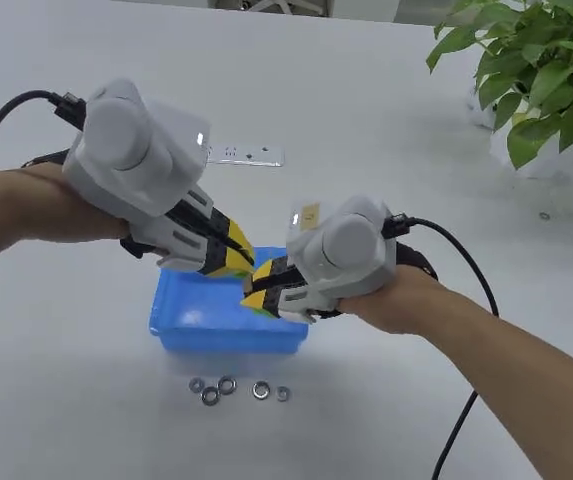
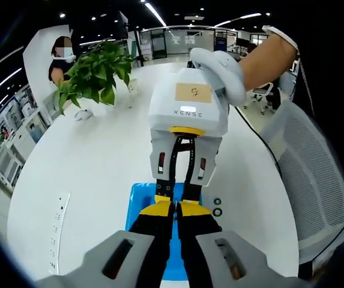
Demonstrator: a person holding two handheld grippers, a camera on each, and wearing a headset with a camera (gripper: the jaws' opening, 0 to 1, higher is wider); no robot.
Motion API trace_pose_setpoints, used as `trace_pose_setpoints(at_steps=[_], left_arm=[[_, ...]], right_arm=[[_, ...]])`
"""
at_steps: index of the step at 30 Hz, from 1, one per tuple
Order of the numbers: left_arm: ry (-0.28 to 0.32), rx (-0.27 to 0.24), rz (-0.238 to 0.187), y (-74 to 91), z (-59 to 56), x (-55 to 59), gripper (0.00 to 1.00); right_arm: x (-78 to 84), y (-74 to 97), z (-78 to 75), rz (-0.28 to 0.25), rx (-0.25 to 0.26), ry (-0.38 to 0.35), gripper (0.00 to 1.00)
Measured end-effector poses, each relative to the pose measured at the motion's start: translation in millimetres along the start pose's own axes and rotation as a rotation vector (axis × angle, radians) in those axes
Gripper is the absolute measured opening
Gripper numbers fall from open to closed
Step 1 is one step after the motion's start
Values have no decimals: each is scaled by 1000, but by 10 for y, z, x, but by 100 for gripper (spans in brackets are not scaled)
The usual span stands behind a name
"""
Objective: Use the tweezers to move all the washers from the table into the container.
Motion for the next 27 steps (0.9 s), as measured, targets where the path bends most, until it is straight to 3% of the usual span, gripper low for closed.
trace_pose_setpoints(at_steps=[19,27], left_arm=[[40,21,8,-191,41,158,6],[55,22,-4,-199,59,159,6]], right_arm=[[204,-139,-20,32,-24,-16,10],[216,-140,-32,20,-26,-29,10]])
Point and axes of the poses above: the centre of the closed fingertips' face, and the gripper's own axes: y roughly backward along the fingers, z roughly to its left, x roughly out of its underside, the point moved 4 cm from there along y, roughly backward along the fingers
